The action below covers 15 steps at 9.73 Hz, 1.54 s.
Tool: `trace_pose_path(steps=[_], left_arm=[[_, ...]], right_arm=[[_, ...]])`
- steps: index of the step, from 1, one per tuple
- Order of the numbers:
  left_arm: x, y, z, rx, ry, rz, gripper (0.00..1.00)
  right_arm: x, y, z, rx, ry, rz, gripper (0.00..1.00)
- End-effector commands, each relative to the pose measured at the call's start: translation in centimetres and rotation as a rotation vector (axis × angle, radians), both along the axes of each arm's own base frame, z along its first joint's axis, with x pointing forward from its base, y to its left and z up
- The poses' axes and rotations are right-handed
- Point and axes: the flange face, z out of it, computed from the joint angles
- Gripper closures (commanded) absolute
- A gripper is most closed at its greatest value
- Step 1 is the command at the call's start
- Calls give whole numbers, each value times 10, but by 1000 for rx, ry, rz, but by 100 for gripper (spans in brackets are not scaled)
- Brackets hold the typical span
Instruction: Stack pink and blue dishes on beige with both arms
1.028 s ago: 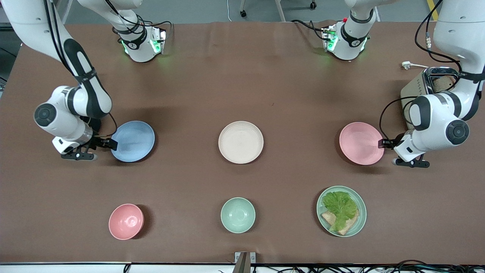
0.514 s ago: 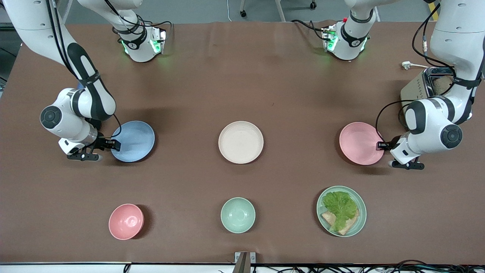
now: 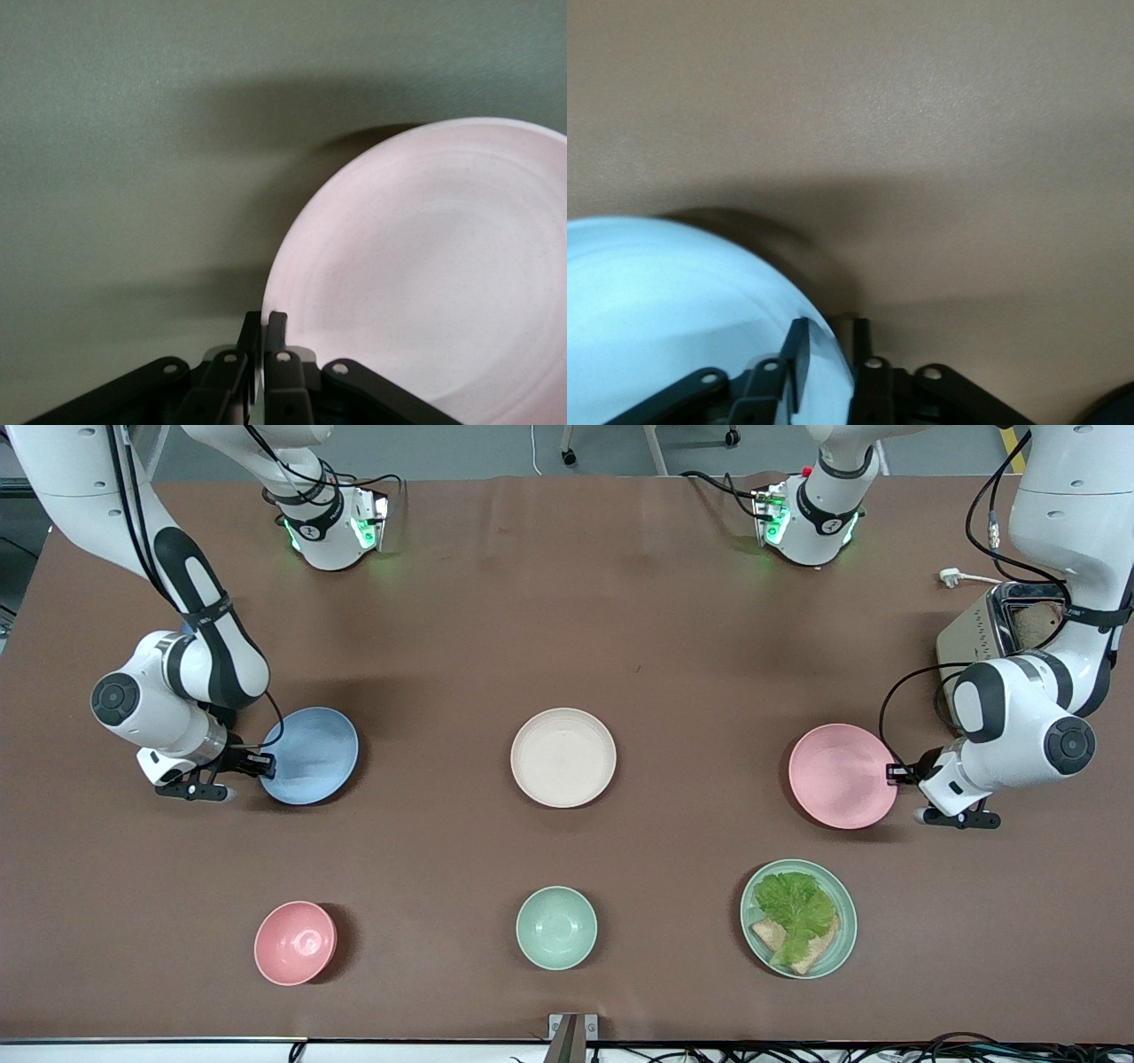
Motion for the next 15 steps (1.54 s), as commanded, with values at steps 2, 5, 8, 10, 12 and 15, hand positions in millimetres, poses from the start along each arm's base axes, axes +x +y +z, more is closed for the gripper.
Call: trace_pose_path(steps=[2,5,8,10,12,15], left_arm=[[10,-24,21,-50,12,-37,100],[18,-73,85,-176,-41,-62,100],[11,-182,103,-268,-22,-48,100],[-2,-268,102,-273,-16,-30,100],[-25,-341,79,-254,-11,45,100],[-59,-401,29,-280,-74,85,99]], right_arm=[[7,3,9,60,64,-9,100],[9,1,20,72,84,-7,100],[34,0,89,117,141,14,100],[54,0,142,138,163,35,100],[69,5,182,153,175,56,100],[77,39,186,246,142,54,100]])
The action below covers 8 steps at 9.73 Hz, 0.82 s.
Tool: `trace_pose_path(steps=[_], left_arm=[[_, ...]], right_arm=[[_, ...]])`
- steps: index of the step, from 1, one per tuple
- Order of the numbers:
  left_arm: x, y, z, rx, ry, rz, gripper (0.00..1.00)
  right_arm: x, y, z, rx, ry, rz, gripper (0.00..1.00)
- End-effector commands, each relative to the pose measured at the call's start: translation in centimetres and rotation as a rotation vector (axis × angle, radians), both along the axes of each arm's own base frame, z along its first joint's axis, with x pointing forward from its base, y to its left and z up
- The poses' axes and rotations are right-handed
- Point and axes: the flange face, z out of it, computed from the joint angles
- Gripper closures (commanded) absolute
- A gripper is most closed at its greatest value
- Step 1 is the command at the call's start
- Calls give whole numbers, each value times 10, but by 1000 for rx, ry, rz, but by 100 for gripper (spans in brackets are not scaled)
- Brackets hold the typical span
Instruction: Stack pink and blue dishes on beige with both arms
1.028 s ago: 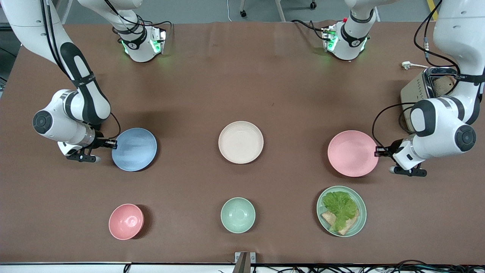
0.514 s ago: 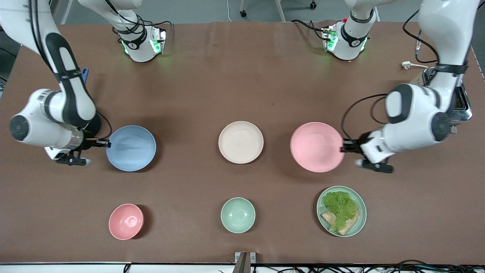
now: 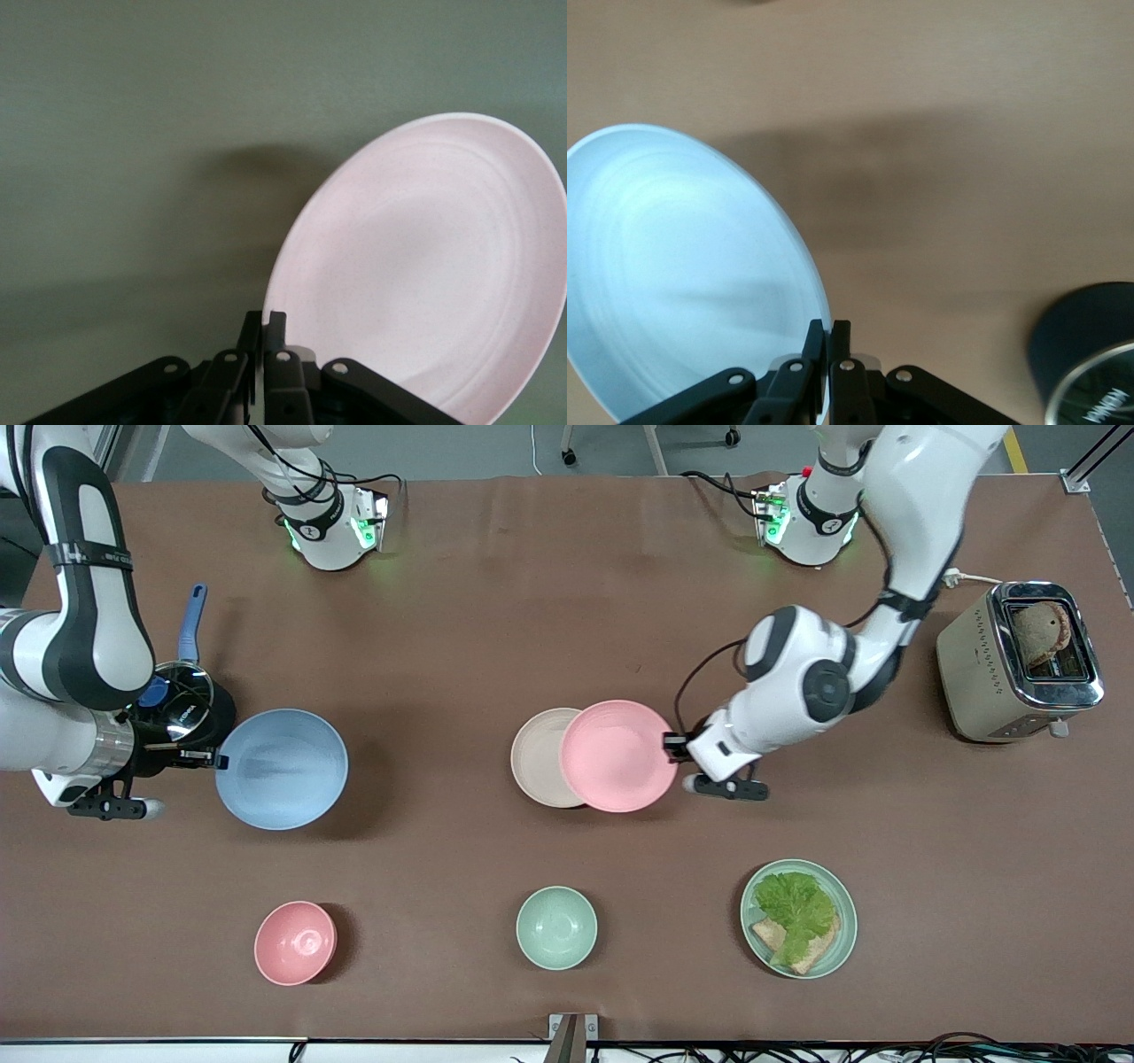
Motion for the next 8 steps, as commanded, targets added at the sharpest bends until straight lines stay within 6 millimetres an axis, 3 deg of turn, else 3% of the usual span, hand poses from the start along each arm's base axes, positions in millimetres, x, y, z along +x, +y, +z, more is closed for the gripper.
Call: trace_pose_path(steps=[1,2,5,8], left_arm=[[-19,-26,-46,-8,2,39,99],[-27,-40,-55,-6,5,39,99],[-35,-53,-66,26,7,21,100],[-30,-61,-74,20,8,27,99]], right_arm=[[7,38,3,77,-26,14,100],[9,60,1,99,-33,21,100],[8,120,-1,96,-26,9,100],[-1,167,-4,86,1,0,100]])
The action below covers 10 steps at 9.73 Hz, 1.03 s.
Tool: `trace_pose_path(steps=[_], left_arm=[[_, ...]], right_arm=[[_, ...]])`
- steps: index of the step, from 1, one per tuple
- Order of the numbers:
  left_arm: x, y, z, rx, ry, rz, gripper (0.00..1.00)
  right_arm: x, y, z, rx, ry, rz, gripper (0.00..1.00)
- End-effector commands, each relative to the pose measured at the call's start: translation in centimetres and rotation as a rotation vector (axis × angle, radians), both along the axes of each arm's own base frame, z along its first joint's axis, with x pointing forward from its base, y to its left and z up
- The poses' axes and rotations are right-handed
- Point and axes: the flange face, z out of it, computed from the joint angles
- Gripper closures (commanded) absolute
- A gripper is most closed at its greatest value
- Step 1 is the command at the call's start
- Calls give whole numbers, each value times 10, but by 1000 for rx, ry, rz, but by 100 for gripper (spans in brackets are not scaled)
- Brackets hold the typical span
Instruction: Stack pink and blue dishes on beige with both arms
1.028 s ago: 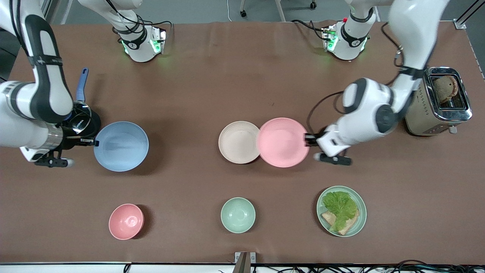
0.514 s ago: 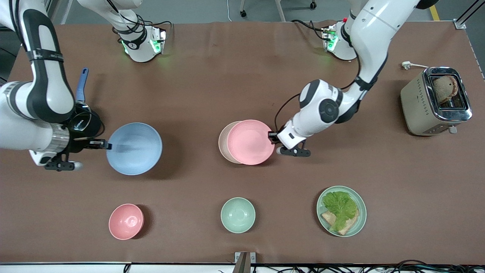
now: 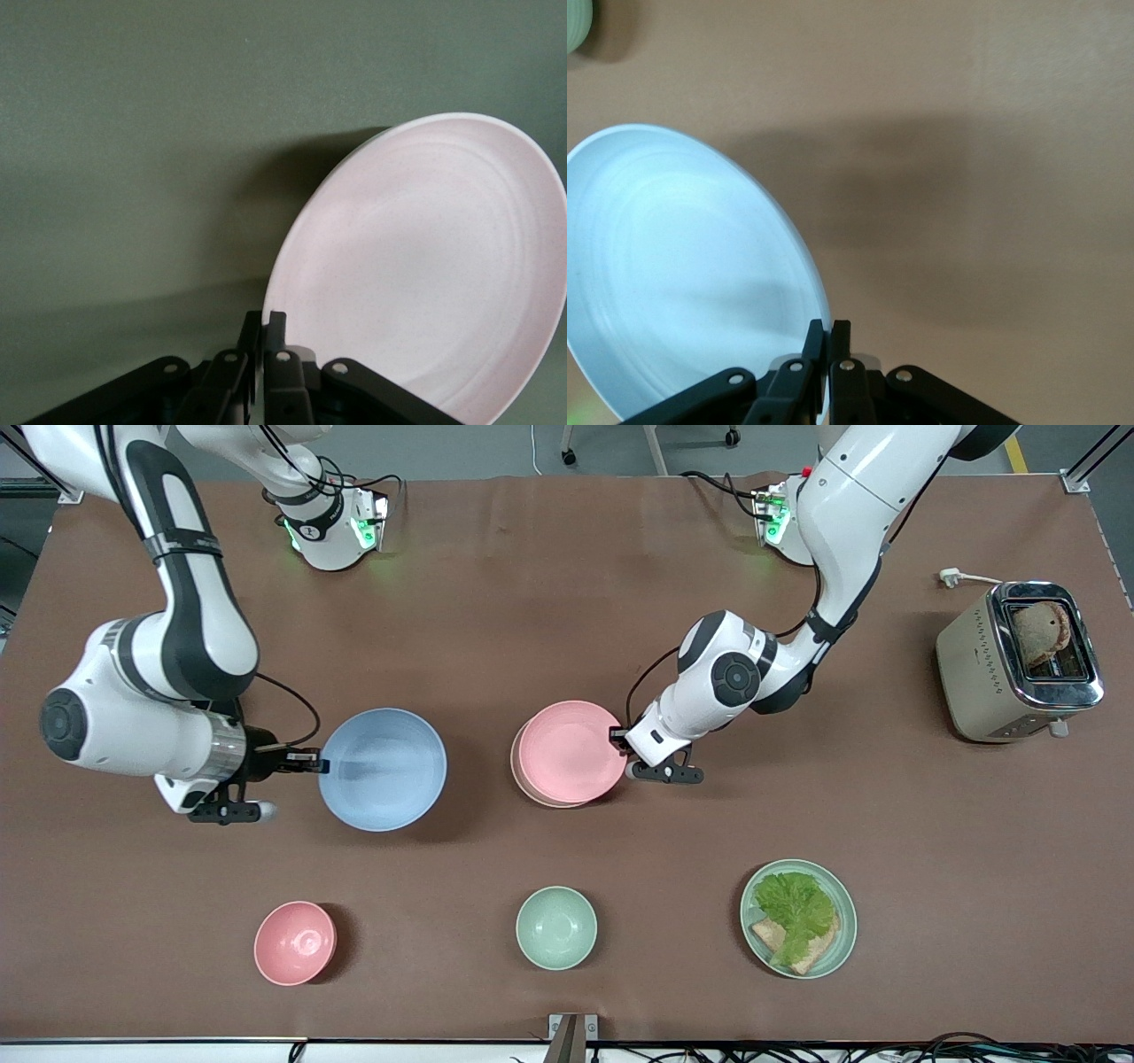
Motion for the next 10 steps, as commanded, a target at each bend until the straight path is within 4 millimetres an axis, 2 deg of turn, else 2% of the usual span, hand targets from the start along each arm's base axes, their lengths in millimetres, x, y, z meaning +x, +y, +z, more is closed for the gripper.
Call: trace_pose_path(steps=[1,4,5,6,7,8,9,10], left_arm=[[3,-8,-25,8,12,19,99],[3,-8,-34,15,17,12,96],[5,-8,-34,13,20,22,82],[7,-10,-30,10,21,43,61],[9,-13,-26,4,23,75,40],[9,-17,-19,3,21,90,0],[18,-7,-1,0,2,107,0],[34,17,27,25,-14,116,0]], right_arm=[[-4,29,1,11,7,-42,100],[-17,72,-10,4,3,-34,100],[-22,80,-15,0,11,-27,100],[-25,83,-19,-3,15,-22,100],[-31,96,-22,-7,19,-9,100],[-33,109,-22,-13,5,-26,100],[-42,137,-22,-22,-5,-11,100],[-45,151,-24,-27,-12,-28,100]])
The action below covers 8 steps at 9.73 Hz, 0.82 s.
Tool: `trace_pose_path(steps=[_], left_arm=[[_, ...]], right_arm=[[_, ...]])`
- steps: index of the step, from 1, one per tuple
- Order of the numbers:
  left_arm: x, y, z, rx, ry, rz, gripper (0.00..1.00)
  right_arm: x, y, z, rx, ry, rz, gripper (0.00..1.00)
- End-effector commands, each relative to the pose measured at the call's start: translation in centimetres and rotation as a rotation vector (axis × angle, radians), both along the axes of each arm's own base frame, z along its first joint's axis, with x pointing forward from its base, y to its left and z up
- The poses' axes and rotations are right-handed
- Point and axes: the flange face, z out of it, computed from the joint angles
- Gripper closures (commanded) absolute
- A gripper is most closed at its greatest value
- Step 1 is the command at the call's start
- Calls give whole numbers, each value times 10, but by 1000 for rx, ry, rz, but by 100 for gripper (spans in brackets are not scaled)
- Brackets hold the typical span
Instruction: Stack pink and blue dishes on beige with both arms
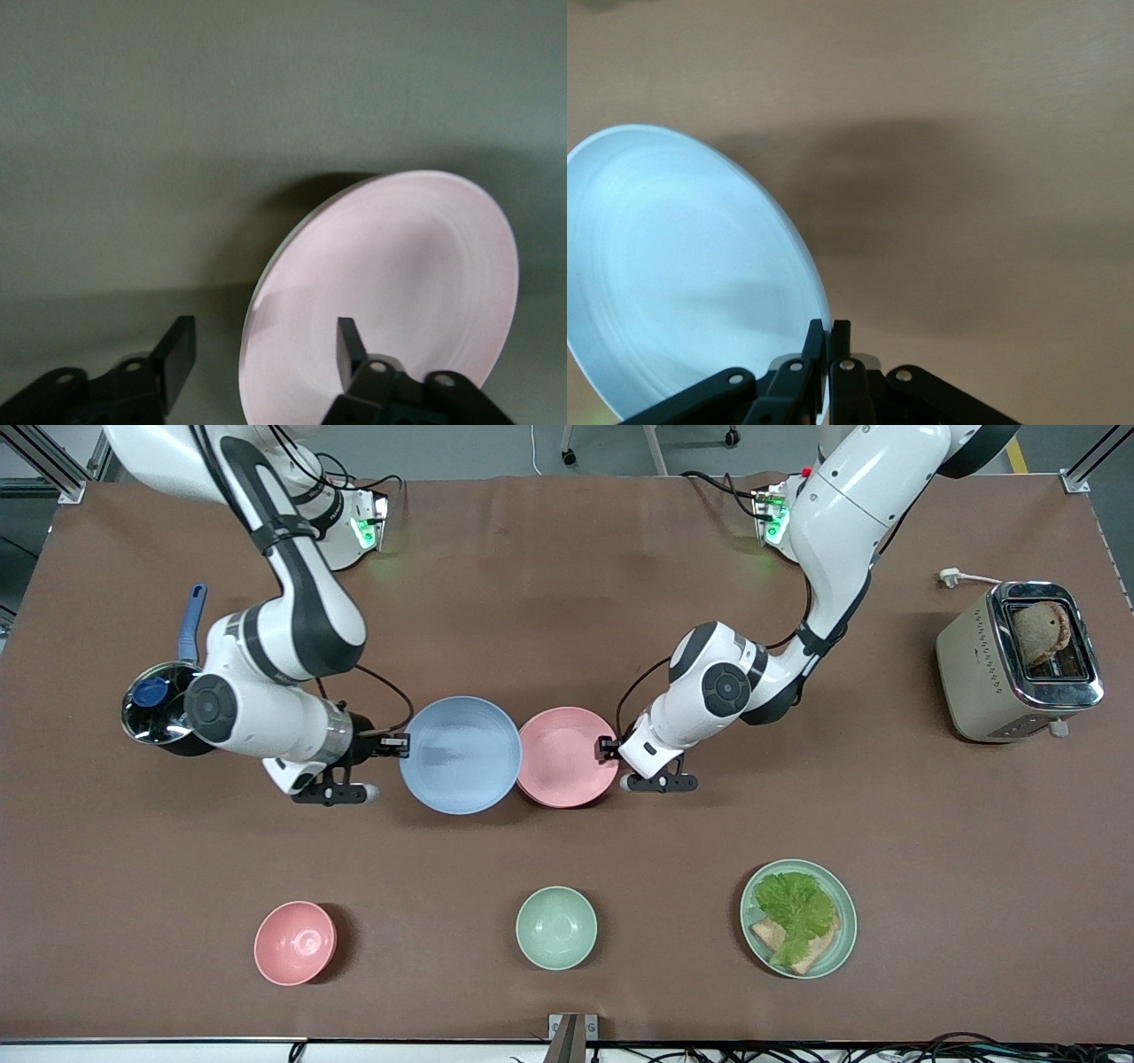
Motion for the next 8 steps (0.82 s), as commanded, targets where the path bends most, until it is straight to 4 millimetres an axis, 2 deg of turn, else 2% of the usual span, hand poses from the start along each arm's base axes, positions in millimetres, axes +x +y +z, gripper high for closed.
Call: trace_pose_path(steps=[1,3,5,6,7,8], left_arm=[[34,55,58,100,-35,3,0],[81,127,141,234,-96,-16,0],[112,186,215,375,-101,-83,0],[126,226,252,433,-117,-86,0],[129,256,279,480,-137,-137,0],[123,288,317,506,-183,-173,0]], right_arm=[[-18,41,-2,-5,-6,-14,100],[-35,88,-24,-25,-10,-54,100],[-47,114,-48,-62,-23,-54,99],[-53,125,-60,-100,-36,-53,99],[-56,131,-66,-119,-39,-56,99],[-63,131,-74,-131,-27,-50,99]])
